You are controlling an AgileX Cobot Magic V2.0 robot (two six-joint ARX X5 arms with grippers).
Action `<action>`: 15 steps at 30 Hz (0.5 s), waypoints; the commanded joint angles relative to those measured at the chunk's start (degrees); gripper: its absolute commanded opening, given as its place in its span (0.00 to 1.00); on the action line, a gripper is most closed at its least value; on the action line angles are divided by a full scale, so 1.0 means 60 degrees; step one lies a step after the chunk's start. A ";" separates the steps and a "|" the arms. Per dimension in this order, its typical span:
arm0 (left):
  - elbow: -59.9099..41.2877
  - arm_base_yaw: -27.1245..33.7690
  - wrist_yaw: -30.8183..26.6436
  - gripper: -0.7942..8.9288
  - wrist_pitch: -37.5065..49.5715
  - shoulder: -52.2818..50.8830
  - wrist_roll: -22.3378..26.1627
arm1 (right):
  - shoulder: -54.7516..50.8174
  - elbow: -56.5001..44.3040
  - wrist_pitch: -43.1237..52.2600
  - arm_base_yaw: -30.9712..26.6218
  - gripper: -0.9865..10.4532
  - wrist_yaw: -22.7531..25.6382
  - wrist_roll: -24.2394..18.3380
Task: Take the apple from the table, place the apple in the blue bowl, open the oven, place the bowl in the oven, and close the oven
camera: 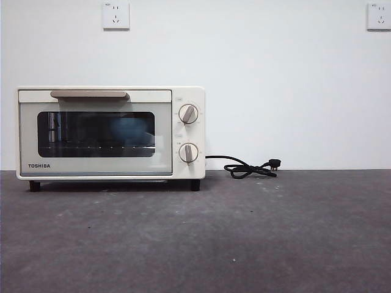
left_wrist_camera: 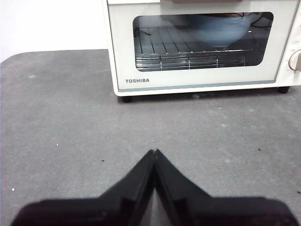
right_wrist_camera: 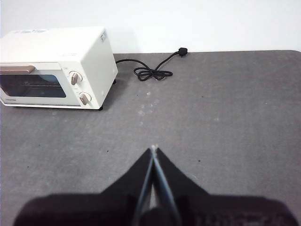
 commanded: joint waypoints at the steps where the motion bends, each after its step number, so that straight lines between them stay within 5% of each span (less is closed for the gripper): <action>1: -0.0098 0.0022 0.0033 0.08 0.0117 0.0000 -0.0062 | -0.0029 -0.0040 -0.0226 0.0004 0.09 0.0007 0.0091; 5: -0.0098 0.0022 0.0033 0.08 0.0120 0.0000 -0.0062 | -0.0029 -0.0040 -0.0226 -0.0251 0.09 0.0007 0.0033; 15: -0.0098 0.0022 0.0033 0.08 0.0120 0.0007 -0.0062 | -0.0029 -0.0066 -0.0226 -0.2648 0.09 -0.0062 -0.0583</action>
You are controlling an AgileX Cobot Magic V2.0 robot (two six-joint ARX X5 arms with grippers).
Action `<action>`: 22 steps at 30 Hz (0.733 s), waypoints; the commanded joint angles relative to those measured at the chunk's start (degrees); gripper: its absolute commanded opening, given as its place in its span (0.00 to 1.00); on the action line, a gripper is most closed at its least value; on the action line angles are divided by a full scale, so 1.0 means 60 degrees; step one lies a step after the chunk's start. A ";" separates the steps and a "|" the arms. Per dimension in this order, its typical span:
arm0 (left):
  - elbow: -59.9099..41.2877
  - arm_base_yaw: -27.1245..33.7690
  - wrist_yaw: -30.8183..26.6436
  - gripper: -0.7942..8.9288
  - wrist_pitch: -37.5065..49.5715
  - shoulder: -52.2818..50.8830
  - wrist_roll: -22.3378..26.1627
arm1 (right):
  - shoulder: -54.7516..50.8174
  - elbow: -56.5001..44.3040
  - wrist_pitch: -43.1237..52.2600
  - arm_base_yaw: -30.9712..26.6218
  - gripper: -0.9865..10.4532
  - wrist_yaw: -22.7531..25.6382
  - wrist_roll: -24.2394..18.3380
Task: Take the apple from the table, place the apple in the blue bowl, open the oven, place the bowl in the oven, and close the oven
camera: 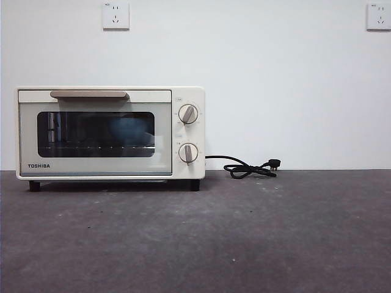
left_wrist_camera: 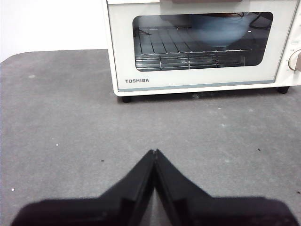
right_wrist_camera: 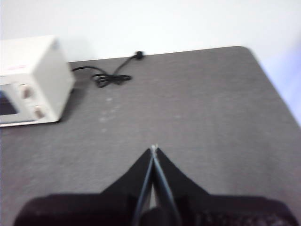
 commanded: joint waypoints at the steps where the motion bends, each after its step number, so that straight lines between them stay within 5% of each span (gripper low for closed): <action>1: -0.0098 0.0022 0.0033 0.08 0.0120 0.0007 -0.0062 | -0.0029 -0.0091 -0.0222 -0.0699 0.09 -0.0025 -0.0291; 6: -0.0098 0.0022 0.0029 0.08 0.0120 0.0007 -0.0062 | -0.0226 -0.0951 0.1865 -0.1814 0.09 -0.0634 -0.1093; 10: -0.0098 0.0022 0.0033 0.08 0.0120 0.0007 -0.0062 | -0.0561 -0.2597 0.4794 -0.2856 0.09 -0.3162 -0.2568; 14: -0.0098 0.0022 0.0029 0.08 0.0120 0.0007 -0.0062 | -0.0714 -0.4714 0.7424 -0.4033 0.09 -0.5246 -0.2918; 18: -0.0098 0.0022 0.0033 0.08 0.0120 0.0007 -0.0062 | -0.0790 -0.6812 0.9457 -0.4947 0.09 -0.6043 -0.2892; 22: -0.0098 0.0022 0.0033 0.08 0.0120 0.0015 -0.0062 | -0.1173 -0.8914 1.1220 -0.5519 0.09 -0.6000 -0.2867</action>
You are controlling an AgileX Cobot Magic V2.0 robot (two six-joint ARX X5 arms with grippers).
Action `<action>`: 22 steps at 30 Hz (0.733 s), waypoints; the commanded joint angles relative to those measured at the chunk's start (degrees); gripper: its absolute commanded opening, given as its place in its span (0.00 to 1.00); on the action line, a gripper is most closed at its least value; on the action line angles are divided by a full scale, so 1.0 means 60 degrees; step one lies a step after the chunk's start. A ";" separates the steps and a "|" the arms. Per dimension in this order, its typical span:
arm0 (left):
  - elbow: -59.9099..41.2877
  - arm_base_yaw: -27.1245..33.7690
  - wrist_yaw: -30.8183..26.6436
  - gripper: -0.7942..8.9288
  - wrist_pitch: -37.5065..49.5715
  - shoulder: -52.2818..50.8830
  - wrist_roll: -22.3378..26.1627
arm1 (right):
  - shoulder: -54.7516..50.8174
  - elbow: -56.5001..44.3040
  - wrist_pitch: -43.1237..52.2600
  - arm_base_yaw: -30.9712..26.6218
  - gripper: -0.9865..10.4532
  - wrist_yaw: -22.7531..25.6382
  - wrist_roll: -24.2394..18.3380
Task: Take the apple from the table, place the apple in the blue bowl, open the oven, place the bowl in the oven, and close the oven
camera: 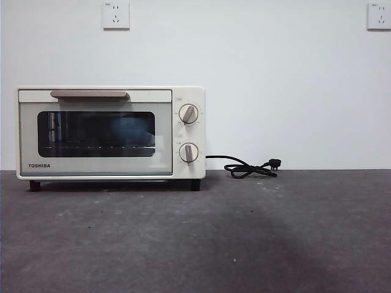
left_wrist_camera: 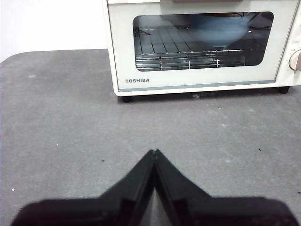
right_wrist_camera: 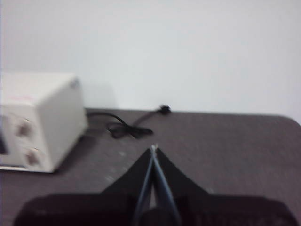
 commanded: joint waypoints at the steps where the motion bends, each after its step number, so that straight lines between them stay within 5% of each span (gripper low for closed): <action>1: -0.0098 0.0022 0.0033 0.08 0.0117 0.0011 -0.0058 | -0.0466 -0.1610 0.1286 -0.0266 0.09 0.0113 -0.0113; 6: -0.0098 0.0022 0.0029 0.08 0.0117 0.0011 -0.0058 | -0.1432 -0.3650 0.2663 -0.0448 0.09 0.0455 -0.0627; 22: -0.0098 0.0022 0.0033 0.08 0.0117 0.0015 -0.0058 | -0.3308 -0.5858 0.2335 -0.0499 0.09 0.1322 -0.0630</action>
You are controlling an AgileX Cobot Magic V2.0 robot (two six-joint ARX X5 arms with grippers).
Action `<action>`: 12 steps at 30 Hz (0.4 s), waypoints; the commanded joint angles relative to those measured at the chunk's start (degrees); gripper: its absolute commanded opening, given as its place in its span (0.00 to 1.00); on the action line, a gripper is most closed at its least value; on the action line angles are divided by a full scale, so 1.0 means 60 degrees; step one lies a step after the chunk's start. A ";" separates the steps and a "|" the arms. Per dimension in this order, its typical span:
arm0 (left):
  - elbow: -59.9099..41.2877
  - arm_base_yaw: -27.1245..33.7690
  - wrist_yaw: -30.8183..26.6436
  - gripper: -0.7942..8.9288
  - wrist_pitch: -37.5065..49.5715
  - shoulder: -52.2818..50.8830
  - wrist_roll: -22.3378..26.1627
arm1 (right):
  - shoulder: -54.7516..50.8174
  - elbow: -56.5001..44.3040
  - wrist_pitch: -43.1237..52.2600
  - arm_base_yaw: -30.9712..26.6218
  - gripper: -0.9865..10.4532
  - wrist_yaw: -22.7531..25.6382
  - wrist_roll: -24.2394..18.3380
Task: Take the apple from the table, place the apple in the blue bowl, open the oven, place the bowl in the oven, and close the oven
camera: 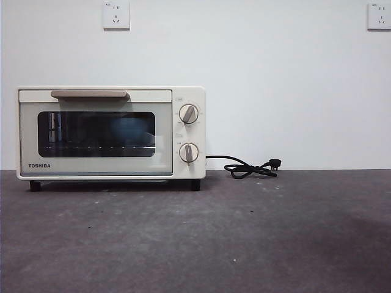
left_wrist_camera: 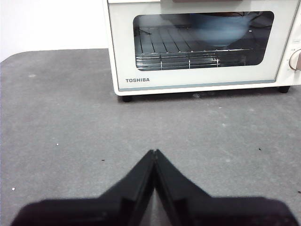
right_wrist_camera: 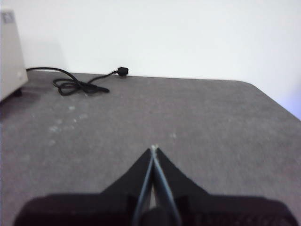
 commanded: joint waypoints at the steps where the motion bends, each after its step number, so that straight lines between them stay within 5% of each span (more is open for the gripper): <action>1: -0.0098 0.0022 0.0033 0.08 0.0117 -0.0004 -0.0062 | -0.0313 -0.0240 -0.0430 -0.0011 0.09 0.0131 -0.0025; 12: -0.0098 0.0022 0.0033 0.08 0.0117 0.0004 -0.0062 | -0.0761 -0.0240 -0.1716 0.0011 0.09 0.0484 0.0025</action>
